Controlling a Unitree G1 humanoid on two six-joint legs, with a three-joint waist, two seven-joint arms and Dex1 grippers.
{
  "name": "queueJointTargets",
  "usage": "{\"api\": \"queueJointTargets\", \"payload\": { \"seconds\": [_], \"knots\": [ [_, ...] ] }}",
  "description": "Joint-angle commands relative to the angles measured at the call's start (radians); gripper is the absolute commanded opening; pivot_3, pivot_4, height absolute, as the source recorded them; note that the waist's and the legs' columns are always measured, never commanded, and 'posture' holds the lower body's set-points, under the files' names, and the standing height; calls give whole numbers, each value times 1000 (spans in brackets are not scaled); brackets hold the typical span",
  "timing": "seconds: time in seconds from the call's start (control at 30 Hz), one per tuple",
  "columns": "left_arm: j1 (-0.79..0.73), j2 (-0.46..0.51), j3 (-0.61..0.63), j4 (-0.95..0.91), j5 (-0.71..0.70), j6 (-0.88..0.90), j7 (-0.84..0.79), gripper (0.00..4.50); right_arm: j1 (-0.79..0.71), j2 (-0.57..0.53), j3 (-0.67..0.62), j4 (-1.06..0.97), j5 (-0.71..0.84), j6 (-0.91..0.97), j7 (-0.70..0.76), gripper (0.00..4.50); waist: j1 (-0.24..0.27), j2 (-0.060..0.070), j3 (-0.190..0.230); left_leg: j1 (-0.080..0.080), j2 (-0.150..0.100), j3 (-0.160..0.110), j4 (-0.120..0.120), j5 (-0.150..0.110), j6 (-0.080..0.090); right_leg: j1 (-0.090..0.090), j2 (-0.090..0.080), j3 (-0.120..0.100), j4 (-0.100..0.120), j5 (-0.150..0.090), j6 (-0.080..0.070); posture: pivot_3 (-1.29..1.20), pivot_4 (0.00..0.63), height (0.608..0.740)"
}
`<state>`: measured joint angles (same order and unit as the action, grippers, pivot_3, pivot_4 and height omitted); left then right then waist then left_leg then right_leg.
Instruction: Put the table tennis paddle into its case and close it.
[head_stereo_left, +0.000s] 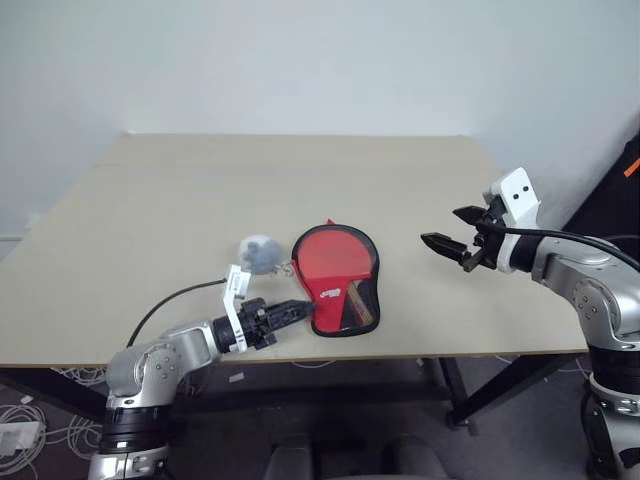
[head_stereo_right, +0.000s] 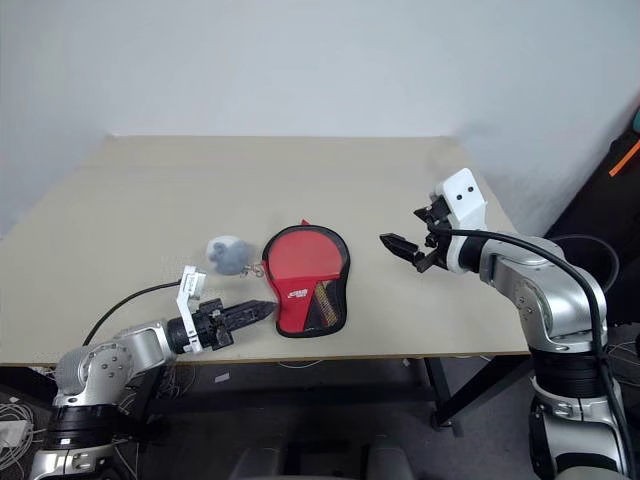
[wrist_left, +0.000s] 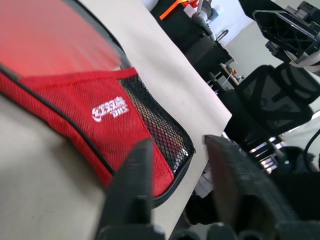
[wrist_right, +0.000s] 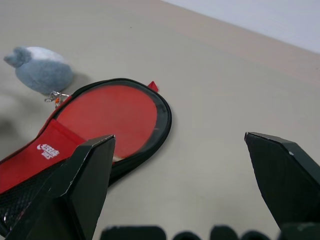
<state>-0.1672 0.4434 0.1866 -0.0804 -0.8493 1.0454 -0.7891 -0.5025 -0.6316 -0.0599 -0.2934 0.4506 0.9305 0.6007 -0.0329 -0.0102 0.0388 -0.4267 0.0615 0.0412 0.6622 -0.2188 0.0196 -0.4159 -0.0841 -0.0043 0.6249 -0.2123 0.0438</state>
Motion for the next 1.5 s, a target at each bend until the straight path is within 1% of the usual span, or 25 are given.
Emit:
{"api": "queueJointTargets", "payload": {
  "seconds": [0.03, 0.17, 0.4, 0.53, 0.9, 1.0, 1.17, 1.33, 1.5],
  "knots": [
    [-15, 0, 39, -5, -51, 28, 17, 3086, -8, 1, -20, -20, 2, -17, -12, 4500, 0, 0, 0, 0, 0, 0, 0, 0, 0, 0, 0, 0, 0, 0, 0, 0, 0, 740],
    [-24, 1, 24, -11, -32, 17, 50, 4480, -2, 8, -22, -32, 6, -12, -22, 4500, 0, 0, 0, 0, 0, 0, 0, 0, 0, 0, 0, 0, 0, 0, 0, 0, 0, 740],
    [-23, -12, 40, 1, -73, 72, 74, 4480, 9, 21, -24, -49, 12, -4, -42, 4500, 0, 0, 0, 0, 0, 0, 0, 0, 0, 0, 0, 0, 0, 0, 0, 0, 0, 740],
    [-25, -50, 56, 42, -110, 152, 133, 4480, 12, 31, -25, -63, 17, 2, -53, 4500, 0, 0, 0, 0, 0, 0, 0, 0, 0, 0, 0, 0, 0, 0, 0, 0, 0, 740],
    [-39, -83, 102, 85, -132, 246, 258, 4480, 23, 45, -26, -90, 35, 17, -82, 4500, 0, 0, 0, 1, 0, 0, 0, 0, 0, 1, 0, 0, 0, 0, 0, 0, 0, 740],
    [-51, -107, 117, 107, -135, 257, 293, 4480, 26, 53, -24, -96, 37, 20, -89, 4500, 0, 1, -1, 2, 0, 0, 0, 0, 0, 1, 0, 0, 0, 0, 0, 0, 0, 740],
    [-106, -192, 152, 138, -155, 309, 404, 4480, 31, 79, -18, -112, 40, 32, -105, 4500, 13, 2, -1, 5, -1, -1, 0, 0, 0, 6, -1, 0, -1, -1, 1, 0, 0, 740],
    [-169, -271, 203, 155, -177, 368, 505, 4480, 34, 95, -14, -125, 45, 43, -120, 4500, 14, 2, -1, 7, -2, -1, 0, 0, 0, 7, -1, 0, -1, -1, 1, 0, 0, 740],
    [-230, -326, 236, 161, -182, 415, 576, 4480, 38, 106, -10, -135, 52, 51, -133, 4500, 14, 1, -1, 7, -2, -1, 0, 0, 0, 7, -1, 0, -1, -1, 1, 0, 0, 740]
  ]
}}
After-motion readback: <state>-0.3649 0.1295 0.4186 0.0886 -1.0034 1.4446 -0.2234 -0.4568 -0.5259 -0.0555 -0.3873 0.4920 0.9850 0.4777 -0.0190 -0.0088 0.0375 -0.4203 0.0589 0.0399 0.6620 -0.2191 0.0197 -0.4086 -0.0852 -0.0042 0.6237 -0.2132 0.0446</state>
